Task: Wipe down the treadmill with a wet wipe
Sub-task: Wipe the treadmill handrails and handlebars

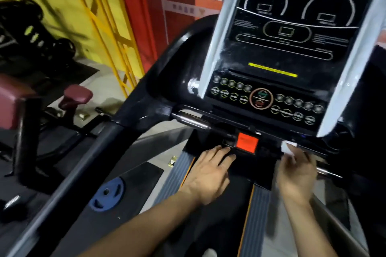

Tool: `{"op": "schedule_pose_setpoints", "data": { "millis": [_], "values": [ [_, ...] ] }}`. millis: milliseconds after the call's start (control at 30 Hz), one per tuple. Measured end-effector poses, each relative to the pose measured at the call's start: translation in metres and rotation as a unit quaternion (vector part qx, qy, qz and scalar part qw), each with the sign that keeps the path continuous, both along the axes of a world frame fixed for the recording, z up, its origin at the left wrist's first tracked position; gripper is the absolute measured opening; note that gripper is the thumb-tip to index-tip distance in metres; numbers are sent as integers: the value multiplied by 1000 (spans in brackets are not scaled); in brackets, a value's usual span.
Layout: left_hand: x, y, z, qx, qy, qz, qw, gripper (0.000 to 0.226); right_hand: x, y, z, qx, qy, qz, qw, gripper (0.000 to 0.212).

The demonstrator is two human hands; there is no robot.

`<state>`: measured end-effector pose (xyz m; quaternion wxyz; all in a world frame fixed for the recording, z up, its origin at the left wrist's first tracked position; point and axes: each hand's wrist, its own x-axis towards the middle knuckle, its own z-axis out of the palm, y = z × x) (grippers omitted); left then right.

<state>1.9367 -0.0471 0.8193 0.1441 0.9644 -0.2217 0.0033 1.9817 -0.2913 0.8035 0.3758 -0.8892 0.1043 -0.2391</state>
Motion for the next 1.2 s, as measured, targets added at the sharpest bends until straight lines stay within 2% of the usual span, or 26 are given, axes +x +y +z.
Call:
{"op": "schedule_pose_setpoints", "data": {
  "millis": [67,133,233,433,600,767,867,967,1033,1100,1133,1167,1200],
  "values": [
    [-6,35,-2,4,6,38,999,61,-2,43,12,30,-9,21,999,34],
    [-18,74,-3,14,14,80,997,62,0,95,24,3,-14,60,998,30],
    [-41,133,-9,37,26,158,986,60,9,170,22,-24,-26,156,987,37],
    [-95,241,-25,76,17,274,959,62,28,295,16,-41,22,259,965,39],
    [-134,315,-37,87,-33,379,921,70,94,371,38,-83,-26,263,961,38],
    [-176,349,-69,79,-28,446,891,66,112,423,20,-145,13,271,952,37],
    [-190,347,-82,36,8,477,878,60,49,467,0,-192,17,358,914,29],
    [-189,345,-80,1,20,480,877,60,-25,495,-17,-180,41,458,870,25],
    [-188,344,-77,-10,16,483,875,61,-51,500,-16,-209,32,517,829,38],
    [-189,345,-74,-11,23,495,868,66,-43,496,-2,-277,6,559,782,50],
    [-189,345,-74,-12,31,508,861,68,-29,492,5,-302,-9,559,772,48],
    [-189,344,-73,-15,38,524,851,70,-10,488,10,-323,-14,539,778,43],
    [-191,342,-73,-17,46,541,840,71,12,484,15,-329,1,502,800,38]
  ]
}}
